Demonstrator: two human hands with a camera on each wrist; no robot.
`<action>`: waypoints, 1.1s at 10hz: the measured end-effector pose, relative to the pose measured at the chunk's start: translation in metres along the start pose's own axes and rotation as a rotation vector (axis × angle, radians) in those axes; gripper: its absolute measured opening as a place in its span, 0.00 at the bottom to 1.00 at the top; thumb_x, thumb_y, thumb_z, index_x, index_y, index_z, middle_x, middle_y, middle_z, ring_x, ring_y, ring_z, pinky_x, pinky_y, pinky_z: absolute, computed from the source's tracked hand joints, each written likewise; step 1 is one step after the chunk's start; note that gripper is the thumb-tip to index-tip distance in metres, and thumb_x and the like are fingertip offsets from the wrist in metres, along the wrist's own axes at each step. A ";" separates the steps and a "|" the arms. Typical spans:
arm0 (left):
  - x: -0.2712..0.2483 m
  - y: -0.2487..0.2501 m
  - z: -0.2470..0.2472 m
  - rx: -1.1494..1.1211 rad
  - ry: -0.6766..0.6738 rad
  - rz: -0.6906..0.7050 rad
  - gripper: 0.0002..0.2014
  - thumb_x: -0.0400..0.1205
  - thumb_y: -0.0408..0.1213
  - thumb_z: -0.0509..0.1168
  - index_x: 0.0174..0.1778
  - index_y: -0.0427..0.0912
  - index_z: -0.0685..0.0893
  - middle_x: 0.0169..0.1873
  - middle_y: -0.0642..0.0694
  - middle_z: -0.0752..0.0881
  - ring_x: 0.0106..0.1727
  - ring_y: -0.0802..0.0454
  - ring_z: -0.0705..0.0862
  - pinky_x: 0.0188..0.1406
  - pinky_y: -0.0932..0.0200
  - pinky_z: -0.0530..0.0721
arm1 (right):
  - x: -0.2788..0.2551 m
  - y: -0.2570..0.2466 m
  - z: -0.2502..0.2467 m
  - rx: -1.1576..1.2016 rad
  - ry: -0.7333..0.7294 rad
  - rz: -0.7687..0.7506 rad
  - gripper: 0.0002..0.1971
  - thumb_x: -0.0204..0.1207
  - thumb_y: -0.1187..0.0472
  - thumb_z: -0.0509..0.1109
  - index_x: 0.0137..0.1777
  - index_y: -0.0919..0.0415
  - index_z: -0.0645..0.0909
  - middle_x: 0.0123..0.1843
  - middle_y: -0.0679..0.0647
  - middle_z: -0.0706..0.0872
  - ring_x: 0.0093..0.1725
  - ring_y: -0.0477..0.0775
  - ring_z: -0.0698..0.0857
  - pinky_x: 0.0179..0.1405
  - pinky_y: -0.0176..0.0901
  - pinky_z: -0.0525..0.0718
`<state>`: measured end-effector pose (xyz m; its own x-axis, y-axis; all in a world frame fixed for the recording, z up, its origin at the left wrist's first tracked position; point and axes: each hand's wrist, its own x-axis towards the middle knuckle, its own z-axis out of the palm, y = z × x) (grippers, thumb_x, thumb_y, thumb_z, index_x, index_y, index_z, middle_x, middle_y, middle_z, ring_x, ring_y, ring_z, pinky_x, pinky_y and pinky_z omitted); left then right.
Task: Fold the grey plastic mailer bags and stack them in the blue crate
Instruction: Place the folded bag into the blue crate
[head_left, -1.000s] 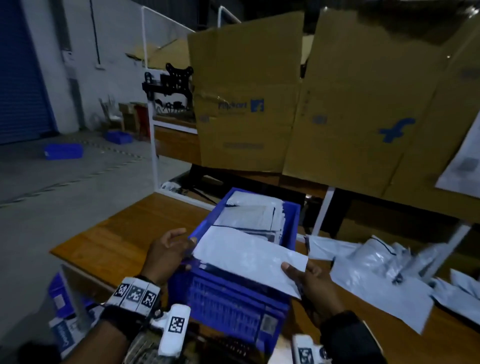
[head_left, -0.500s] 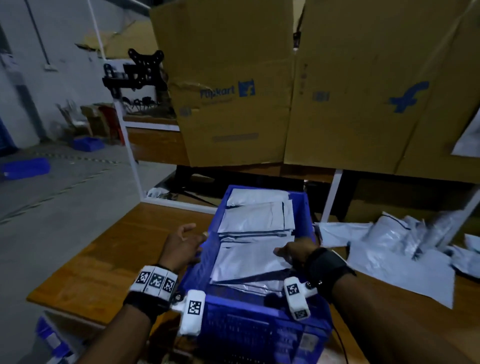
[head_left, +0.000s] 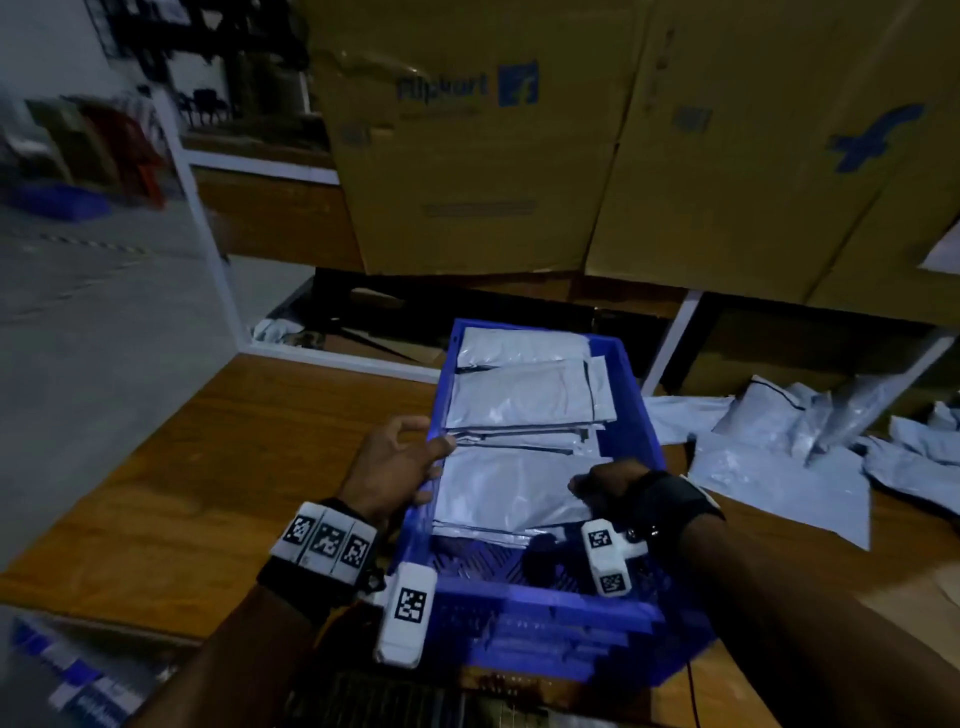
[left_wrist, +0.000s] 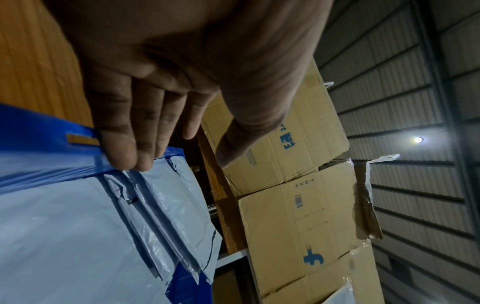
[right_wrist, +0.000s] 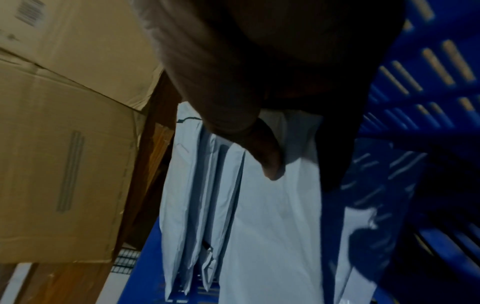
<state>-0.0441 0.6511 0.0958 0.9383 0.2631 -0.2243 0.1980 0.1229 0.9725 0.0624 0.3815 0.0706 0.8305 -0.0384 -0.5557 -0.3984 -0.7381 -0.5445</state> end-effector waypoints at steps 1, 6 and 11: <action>0.001 0.000 -0.004 0.038 -0.033 -0.007 0.22 0.81 0.40 0.77 0.69 0.45 0.78 0.50 0.36 0.88 0.45 0.46 0.85 0.35 0.54 0.82 | 0.012 -0.003 -0.001 -0.091 0.006 0.020 0.16 0.86 0.51 0.69 0.42 0.63 0.84 0.36 0.59 0.86 0.23 0.53 0.79 0.19 0.36 0.74; 0.003 -0.002 -0.006 0.075 -0.064 -0.004 0.24 0.81 0.42 0.77 0.70 0.46 0.77 0.55 0.36 0.88 0.47 0.45 0.85 0.40 0.48 0.84 | 0.047 -0.022 0.010 -0.171 0.073 0.008 0.19 0.83 0.56 0.73 0.68 0.69 0.84 0.58 0.60 0.86 0.35 0.54 0.82 0.09 0.34 0.71; -0.007 -0.003 -0.008 0.223 -0.101 0.093 0.26 0.79 0.49 0.78 0.70 0.56 0.77 0.75 0.43 0.75 0.73 0.45 0.77 0.69 0.37 0.82 | 0.019 -0.019 0.021 0.209 0.166 0.018 0.20 0.84 0.63 0.69 0.72 0.74 0.80 0.58 0.62 0.82 0.56 0.58 0.81 0.52 0.45 0.77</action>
<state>-0.0529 0.6562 0.0941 0.9768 0.1654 -0.1362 0.1561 -0.1140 0.9811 0.0775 0.4088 0.0573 0.8682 -0.1732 -0.4649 -0.4710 -0.5821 -0.6628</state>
